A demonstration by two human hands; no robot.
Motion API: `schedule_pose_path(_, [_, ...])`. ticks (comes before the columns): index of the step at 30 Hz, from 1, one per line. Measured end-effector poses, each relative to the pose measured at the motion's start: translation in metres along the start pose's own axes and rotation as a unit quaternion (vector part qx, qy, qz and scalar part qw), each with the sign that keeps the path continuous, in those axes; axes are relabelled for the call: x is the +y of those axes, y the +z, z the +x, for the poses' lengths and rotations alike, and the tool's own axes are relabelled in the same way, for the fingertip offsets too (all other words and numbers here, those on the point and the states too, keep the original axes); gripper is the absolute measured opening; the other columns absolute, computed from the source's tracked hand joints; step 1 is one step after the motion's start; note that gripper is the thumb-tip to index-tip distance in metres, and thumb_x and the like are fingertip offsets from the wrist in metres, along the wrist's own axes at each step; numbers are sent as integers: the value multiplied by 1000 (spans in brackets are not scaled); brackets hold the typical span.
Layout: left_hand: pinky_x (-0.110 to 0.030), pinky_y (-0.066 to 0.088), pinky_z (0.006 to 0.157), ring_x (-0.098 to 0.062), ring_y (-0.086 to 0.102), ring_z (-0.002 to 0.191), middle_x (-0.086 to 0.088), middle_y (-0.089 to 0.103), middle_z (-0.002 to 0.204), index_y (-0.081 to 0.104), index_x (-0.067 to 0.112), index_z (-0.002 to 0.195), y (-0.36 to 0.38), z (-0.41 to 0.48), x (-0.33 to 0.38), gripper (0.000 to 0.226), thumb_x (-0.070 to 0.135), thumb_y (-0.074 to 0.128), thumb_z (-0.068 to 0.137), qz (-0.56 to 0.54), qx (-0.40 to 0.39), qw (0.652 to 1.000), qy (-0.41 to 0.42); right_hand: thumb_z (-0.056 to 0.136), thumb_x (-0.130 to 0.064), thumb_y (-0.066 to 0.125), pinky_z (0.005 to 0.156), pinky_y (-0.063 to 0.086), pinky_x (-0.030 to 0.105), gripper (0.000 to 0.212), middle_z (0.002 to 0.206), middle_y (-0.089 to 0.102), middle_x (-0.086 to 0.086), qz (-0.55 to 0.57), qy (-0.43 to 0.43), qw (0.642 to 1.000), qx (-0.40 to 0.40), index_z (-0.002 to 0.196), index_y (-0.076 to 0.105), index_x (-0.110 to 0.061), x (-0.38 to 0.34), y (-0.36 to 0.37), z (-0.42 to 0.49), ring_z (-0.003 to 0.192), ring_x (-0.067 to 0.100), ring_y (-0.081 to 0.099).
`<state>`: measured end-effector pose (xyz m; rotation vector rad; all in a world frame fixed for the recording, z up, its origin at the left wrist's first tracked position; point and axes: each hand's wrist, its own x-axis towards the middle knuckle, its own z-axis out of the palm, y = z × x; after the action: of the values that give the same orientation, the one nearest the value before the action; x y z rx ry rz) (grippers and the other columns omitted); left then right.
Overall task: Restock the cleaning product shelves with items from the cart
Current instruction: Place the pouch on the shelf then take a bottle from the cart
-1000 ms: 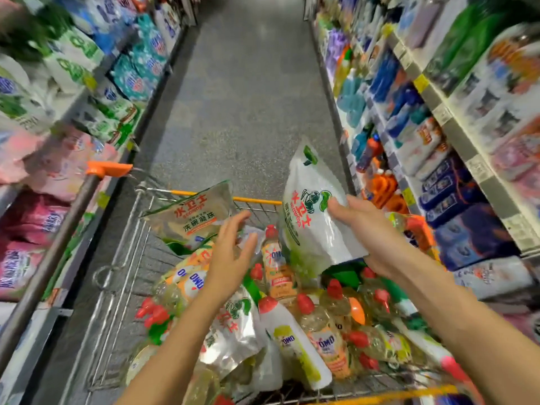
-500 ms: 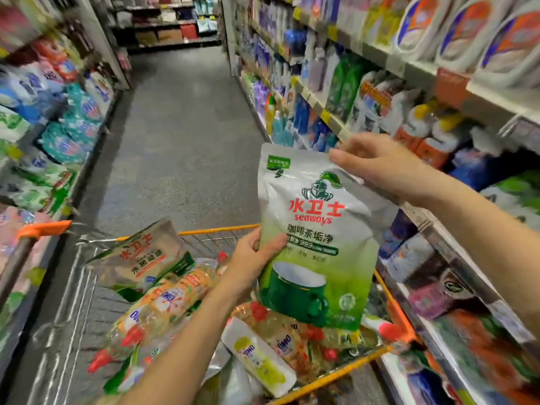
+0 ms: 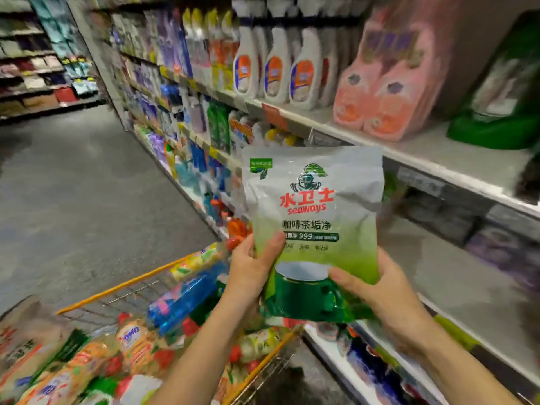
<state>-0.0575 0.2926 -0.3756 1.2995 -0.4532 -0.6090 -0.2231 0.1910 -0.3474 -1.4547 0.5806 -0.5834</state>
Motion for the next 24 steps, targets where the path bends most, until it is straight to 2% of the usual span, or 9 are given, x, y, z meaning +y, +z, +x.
schedule_pose_path(3, [-24,56,71,-12,70,81,4,76,87,66,15,95,55,4,-2,29,35,67,73,15,-61,998,25,67,-12,75,71,57,22,50,102,75,-3,-19,-19,997,74,114,60,-15,-9,-47,-13,90,12,71])
schedule_pose_path(7, [-24,55,76,-13,69,89,-3,74,100,60,14,105,124,15,2,41,39,77,78,12,-153,986,57,61,-26,82,75,57,25,59,104,74,0,-16,-41,985,167,115,61,-16,-22,-106,-24,93,15,71])
schedule_pose_path(9, [-20,53,73,-7,68,86,0,73,96,55,11,104,160,21,9,41,34,77,78,9,-215,974,69,53,-41,91,76,57,28,72,105,74,2,2,-49,978,201,114,63,-17,-37,-130,-31,94,17,71])
schedule_pose_path(10, [-18,52,72,-5,68,85,3,73,94,53,10,105,178,24,14,41,30,77,78,10,-250,965,83,52,-42,92,76,57,28,73,104,74,1,4,-58,973,222,114,63,-17,-44,-143,-35,95,17,71])
schedule_pose_path(12, [-17,51,73,-6,68,89,5,72,97,53,12,108,212,31,24,47,25,78,71,17,-310,943,115,62,-26,86,69,55,19,55,98,76,-3,-6,-91,959,270,111,63,-16,-61,-166,-42,90,12,72])
schedule_pose_path(14, [-19,52,75,-10,68,95,2,71,103,54,17,110,244,39,36,51,32,80,68,36,-359,920,152,68,-12,74,63,53,14,43,93,76,-6,-29,-129,938,320,109,62,-15,-79,-186,-47,84,8,72])
schedule_pose_path(17, [-16,50,76,-5,63,96,9,67,103,56,28,105,287,54,54,46,43,79,68,88,-382,890,233,74,1,69,63,52,11,45,95,75,-10,-65,-170,904,386,115,58,-13,-100,-208,-46,84,3,71])
schedule_pose_path(20, [-21,47,86,-11,57,105,8,63,107,53,37,102,326,72,63,48,59,71,64,115,-383,869,293,71,-13,72,67,50,7,52,100,72,-20,-123,-206,870,432,119,55,-22,-108,-228,-37,90,-2,68])
schedule_pose_path(24, [-26,46,90,-13,53,109,9,58,111,50,43,101,364,94,55,47,58,70,61,101,-394,859,312,67,-38,69,81,43,5,64,114,59,-30,-231,-191,822,485,120,33,-46,-104,-238,-21,105,-8,56])
